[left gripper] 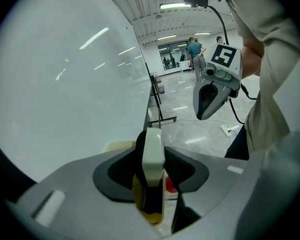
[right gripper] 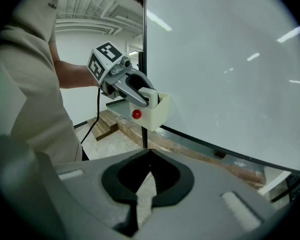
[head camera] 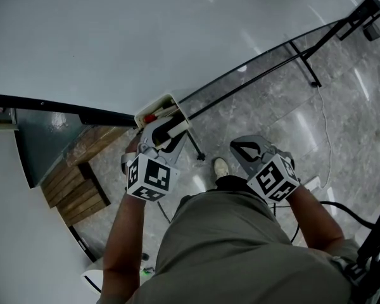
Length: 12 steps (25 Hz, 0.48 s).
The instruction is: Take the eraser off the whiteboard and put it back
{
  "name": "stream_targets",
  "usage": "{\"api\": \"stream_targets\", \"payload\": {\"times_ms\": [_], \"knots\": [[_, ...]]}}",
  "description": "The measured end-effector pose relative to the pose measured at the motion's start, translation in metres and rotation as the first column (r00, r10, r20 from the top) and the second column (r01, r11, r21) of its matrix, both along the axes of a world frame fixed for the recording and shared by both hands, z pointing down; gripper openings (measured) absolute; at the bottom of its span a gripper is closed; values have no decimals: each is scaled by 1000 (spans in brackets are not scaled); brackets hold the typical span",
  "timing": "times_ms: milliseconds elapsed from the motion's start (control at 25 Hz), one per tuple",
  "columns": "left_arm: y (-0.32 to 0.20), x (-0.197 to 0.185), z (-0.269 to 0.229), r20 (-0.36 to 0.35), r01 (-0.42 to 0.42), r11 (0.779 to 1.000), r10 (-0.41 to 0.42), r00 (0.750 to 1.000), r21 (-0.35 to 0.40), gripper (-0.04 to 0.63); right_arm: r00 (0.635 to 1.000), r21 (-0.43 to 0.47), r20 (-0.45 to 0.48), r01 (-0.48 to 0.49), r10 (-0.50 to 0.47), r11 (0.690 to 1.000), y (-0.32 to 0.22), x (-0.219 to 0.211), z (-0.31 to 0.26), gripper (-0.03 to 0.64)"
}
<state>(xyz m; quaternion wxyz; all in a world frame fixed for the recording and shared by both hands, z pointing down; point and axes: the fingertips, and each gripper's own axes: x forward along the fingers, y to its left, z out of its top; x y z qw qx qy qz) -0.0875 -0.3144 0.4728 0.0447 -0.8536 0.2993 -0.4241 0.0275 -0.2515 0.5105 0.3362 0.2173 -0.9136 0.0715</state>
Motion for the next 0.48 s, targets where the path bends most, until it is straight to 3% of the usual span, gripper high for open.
{"api": "stream_targets", "payload": {"times_ms": [480], "knots": [[3, -4, -10, -35, 24, 999, -23, 999, 29, 198, 1000, 3, -4, 18, -18, 1000, 10, 0, -1, 2]]}}
